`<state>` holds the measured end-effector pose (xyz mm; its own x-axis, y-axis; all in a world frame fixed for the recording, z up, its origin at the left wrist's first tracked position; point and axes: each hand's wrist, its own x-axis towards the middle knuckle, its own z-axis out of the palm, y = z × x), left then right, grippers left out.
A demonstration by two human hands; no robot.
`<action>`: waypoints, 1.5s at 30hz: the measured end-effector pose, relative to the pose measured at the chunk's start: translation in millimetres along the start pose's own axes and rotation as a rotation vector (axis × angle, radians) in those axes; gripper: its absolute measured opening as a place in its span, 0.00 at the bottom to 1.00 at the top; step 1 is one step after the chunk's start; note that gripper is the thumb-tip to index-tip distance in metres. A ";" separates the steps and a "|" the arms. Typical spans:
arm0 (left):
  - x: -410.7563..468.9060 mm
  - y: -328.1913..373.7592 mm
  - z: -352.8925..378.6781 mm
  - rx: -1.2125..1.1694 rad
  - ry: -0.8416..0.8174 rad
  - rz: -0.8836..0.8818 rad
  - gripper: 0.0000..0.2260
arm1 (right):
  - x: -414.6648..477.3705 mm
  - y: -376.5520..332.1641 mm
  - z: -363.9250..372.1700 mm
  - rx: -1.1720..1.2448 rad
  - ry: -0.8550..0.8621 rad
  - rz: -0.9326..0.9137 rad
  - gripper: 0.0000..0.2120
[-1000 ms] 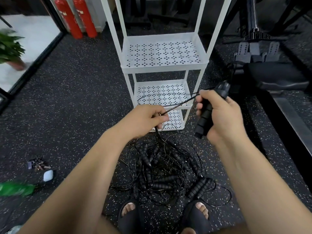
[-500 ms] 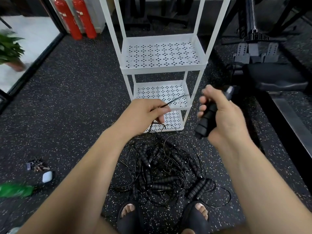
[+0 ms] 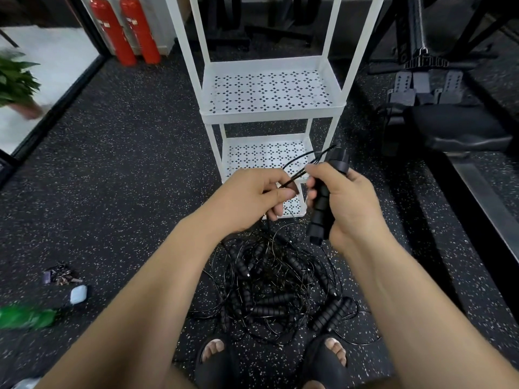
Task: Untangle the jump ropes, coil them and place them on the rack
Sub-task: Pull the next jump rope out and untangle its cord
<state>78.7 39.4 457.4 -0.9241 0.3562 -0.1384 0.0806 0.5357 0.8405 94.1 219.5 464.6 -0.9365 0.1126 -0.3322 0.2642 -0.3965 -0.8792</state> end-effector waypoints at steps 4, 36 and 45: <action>-2.1 -3.8 -11.5 0.060 0.023 -0.048 0.03 | 6.0 -13.6 -10.2 0.091 0.082 -0.074 0.07; 6.8 -12.6 0.9 0.016 -0.014 -0.009 0.08 | 3.9 -5.8 -3.3 0.011 0.028 -0.025 0.05; 22.6 -82.9 7.2 0.171 -0.192 -0.226 0.03 | 6.1 -22.7 -11.0 0.094 0.030 -0.080 0.06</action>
<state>53.9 8.6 380.7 -0.8399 0.3428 -0.4207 -0.0417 0.7322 0.6798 84.9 239.2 478.8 -0.9459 0.1742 -0.2735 0.1647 -0.4684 -0.8680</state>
